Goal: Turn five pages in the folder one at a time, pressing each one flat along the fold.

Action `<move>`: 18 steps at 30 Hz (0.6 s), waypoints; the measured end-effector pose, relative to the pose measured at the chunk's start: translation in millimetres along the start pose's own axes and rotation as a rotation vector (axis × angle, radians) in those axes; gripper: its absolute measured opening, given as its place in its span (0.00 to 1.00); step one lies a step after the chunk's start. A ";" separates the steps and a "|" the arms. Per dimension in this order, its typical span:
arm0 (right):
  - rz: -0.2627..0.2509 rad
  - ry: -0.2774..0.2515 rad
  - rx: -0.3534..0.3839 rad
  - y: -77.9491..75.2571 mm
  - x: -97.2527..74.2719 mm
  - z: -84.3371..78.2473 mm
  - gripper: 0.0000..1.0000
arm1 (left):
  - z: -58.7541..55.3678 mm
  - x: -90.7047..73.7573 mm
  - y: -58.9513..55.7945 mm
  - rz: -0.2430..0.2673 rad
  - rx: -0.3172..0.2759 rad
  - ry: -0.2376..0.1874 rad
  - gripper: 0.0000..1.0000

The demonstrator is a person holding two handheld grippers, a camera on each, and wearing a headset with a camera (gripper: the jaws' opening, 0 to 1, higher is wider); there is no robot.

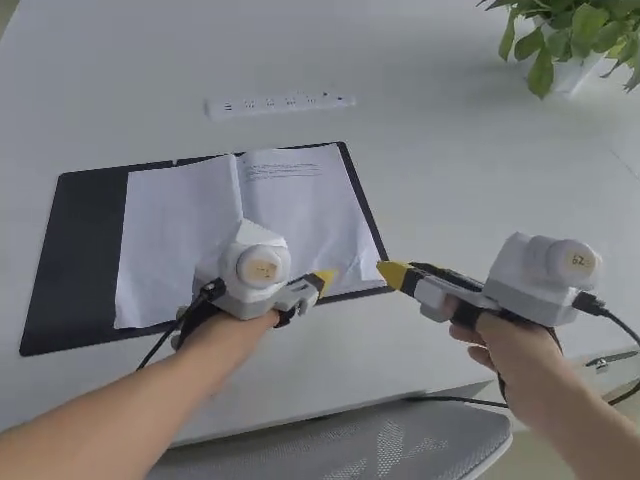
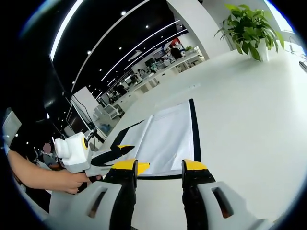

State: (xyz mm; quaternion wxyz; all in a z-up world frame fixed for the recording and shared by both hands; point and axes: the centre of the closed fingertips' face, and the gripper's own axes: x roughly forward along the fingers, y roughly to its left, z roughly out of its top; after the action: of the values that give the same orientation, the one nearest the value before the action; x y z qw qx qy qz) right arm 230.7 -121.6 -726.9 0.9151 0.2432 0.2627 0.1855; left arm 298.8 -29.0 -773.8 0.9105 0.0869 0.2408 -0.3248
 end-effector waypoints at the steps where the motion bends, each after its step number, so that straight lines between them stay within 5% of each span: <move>1: 0.000 -0.002 0.007 -3.0 2.5 -0.3 0.35 | -0.2 4.8 -0.8 0.003 0.003 -0.001 0.62; 8: 0.000 -0.004 0.013 -13.4 8.5 -1.8 0.34 | -4.8 23.7 -2.8 0.025 -0.005 0.009 0.61; 12: 0.000 -0.002 0.029 -17.4 8.4 -1.9 0.34 | -20.9 28.2 -4.1 0.037 0.031 0.063 0.58; 13: 0.002 -0.003 0.028 -17.3 8.5 -1.6 0.33 | -19.2 28.9 -4.8 0.038 0.034 0.043 0.58; 18: 0.007 -0.001 0.030 -19.6 11.4 -2.0 0.33 | -17.9 30.8 -13.0 0.018 0.037 0.030 0.40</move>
State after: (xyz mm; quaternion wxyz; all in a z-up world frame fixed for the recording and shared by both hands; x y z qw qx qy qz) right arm 242.8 -131.5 -743.4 0.9108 0.2580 0.2643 0.1845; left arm 304.5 -50.3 -804.6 0.9078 0.1110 0.2476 -0.3197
